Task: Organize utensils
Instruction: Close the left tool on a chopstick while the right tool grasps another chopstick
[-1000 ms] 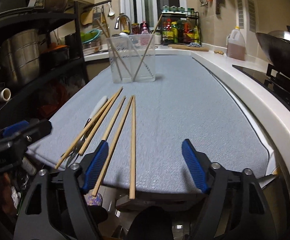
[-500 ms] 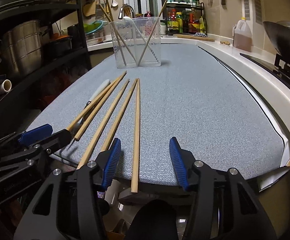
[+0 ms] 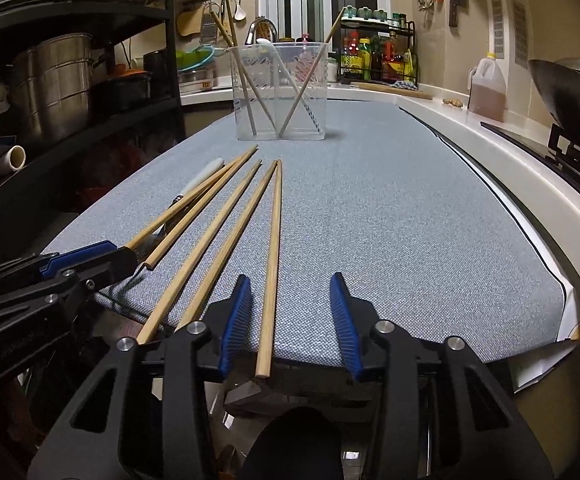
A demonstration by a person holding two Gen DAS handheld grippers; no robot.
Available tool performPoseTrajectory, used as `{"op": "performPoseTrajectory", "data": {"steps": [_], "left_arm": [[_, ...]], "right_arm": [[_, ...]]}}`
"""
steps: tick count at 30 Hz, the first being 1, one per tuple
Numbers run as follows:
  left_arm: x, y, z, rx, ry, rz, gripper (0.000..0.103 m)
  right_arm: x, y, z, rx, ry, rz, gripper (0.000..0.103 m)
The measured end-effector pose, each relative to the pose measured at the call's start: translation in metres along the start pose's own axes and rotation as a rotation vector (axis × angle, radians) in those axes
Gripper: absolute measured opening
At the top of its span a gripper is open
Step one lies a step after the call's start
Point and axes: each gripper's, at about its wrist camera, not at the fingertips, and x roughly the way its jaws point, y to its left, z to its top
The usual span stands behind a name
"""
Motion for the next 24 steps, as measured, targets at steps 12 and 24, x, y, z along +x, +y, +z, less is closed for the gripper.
{"op": "performPoseTrajectory", "data": {"steps": [12, 24], "left_arm": [[-0.007, 0.0, 0.001, -0.002, -0.014, 0.021, 0.02], [-0.014, -0.003, 0.003, 0.014, -0.028, 0.001, 0.006]], "right_arm": [[-0.004, 0.002, 0.0, -0.029, -0.006, 0.03, 0.006], [-0.005, -0.001, 0.001, -0.013, 0.004, 0.021, 0.006]]}}
